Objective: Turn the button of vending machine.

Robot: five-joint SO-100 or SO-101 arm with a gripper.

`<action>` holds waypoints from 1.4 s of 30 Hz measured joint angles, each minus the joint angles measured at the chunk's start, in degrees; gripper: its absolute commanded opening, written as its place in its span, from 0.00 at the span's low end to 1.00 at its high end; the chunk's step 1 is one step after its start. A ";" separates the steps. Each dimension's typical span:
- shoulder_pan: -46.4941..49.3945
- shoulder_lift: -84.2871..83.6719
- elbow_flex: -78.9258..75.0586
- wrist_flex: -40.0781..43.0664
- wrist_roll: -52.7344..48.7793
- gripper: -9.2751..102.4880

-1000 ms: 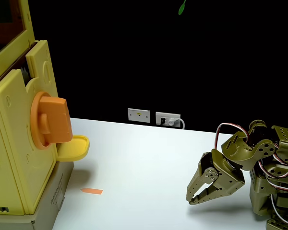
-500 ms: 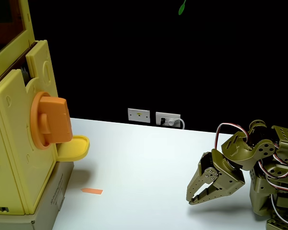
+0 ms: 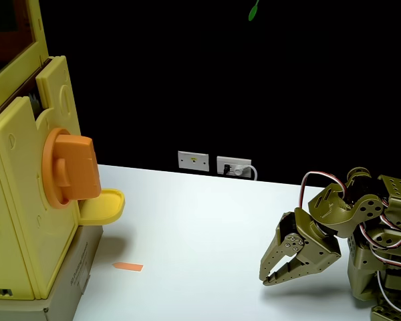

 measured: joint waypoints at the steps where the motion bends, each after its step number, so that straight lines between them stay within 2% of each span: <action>1: 0.00 0.00 0.00 0.00 0.00 0.07; 9: -0.26 0.00 0.00 -0.26 -0.53 0.07; 15: 0.53 -0.97 -0.09 -4.92 -0.62 0.09; 18: 0.53 -6.59 -0.70 -8.61 -0.62 0.09; 23: 2.29 -15.82 -9.49 -8.96 -5.89 0.09; 27: 2.37 -24.96 -21.88 -5.27 -11.25 0.09; 31: 2.55 -26.98 -30.94 -3.78 -14.85 0.09; 36: 3.96 -22.32 -34.37 -8.00 -18.11 0.09; 42: 4.31 -23.82 -35.16 -18.46 -21.53 0.09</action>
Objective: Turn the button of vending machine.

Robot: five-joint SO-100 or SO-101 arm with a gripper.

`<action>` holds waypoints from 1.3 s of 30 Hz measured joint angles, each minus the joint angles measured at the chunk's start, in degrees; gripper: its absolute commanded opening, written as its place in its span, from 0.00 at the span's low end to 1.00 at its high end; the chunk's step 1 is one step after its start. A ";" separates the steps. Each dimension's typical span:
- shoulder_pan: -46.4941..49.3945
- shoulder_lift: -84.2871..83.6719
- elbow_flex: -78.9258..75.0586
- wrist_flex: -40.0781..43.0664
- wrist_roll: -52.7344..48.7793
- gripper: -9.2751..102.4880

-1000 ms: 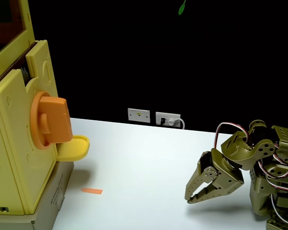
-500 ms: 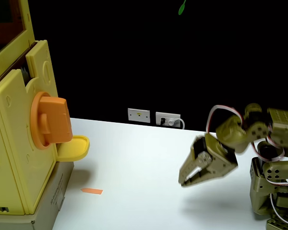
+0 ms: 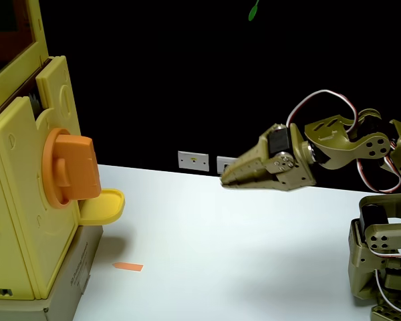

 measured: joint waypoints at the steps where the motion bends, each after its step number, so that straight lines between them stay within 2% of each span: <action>1: -0.09 -0.44 0.00 -1.41 -1.93 0.09; 8: -1.14 -8.17 2.11 -16.26 -18.46 0.08; 11: -1.85 -11.43 7.56 -28.21 -25.93 0.08; 17: -3.08 -20.04 18.54 -59.68 -40.61 0.08; 19: -3.96 -21.53 18.98 -66.27 -45.97 0.08; 23: -4.75 -25.22 18.98 -76.99 -51.59 0.14; 30: -5.89 -36.21 18.54 -89.74 -56.95 0.24; 39: -5.98 -55.72 6.94 -96.33 -58.97 0.31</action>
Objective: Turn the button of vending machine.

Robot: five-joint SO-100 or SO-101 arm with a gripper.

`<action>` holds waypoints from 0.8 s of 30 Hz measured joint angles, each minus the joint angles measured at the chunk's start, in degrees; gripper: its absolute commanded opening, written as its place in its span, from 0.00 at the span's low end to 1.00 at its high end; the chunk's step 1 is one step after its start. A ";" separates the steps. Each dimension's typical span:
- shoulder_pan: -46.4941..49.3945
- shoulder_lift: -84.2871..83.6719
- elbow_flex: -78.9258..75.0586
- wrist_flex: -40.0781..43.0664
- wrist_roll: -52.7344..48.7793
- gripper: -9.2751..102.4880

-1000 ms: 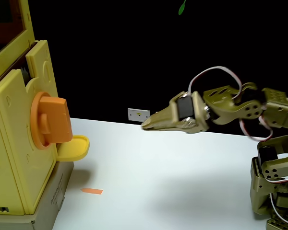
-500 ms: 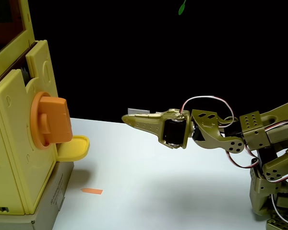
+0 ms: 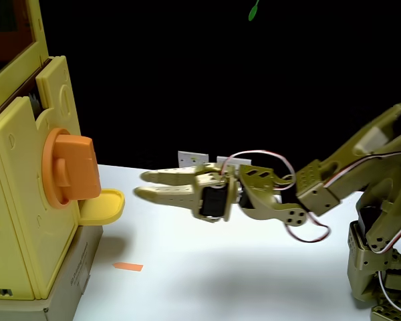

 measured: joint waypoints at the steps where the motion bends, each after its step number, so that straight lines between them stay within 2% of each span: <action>1: 0.18 -2.11 -1.67 -0.35 0.00 0.32; 10: 5.36 -14.50 -13.45 -1.14 0.53 0.36; 24: 6.94 -26.72 -28.13 2.37 0.35 0.31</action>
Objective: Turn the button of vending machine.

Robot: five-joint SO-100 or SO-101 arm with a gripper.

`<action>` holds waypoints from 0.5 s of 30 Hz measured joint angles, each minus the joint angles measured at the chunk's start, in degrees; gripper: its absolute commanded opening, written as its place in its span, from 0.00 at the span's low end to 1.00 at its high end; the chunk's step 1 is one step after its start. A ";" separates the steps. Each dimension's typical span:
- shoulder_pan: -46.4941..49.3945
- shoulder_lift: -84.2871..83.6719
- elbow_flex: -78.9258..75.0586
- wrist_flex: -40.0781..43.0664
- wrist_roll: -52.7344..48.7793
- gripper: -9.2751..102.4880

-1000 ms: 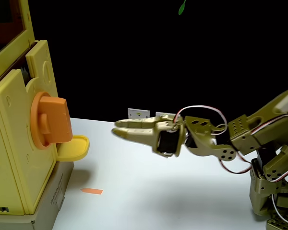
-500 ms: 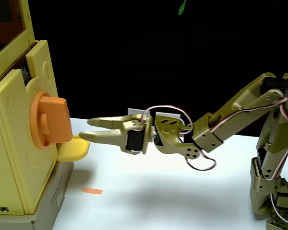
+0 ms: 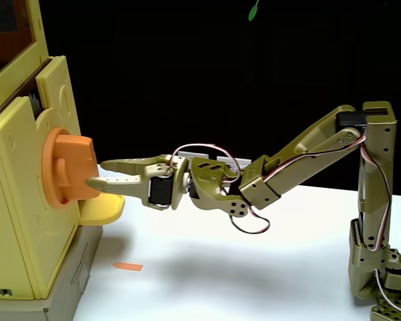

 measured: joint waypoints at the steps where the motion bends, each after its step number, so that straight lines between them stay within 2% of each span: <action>1: 0.00 -0.26 -0.62 0.09 0.00 0.31; 15: -1.58 -3.34 -5.01 0.09 -2.99 0.24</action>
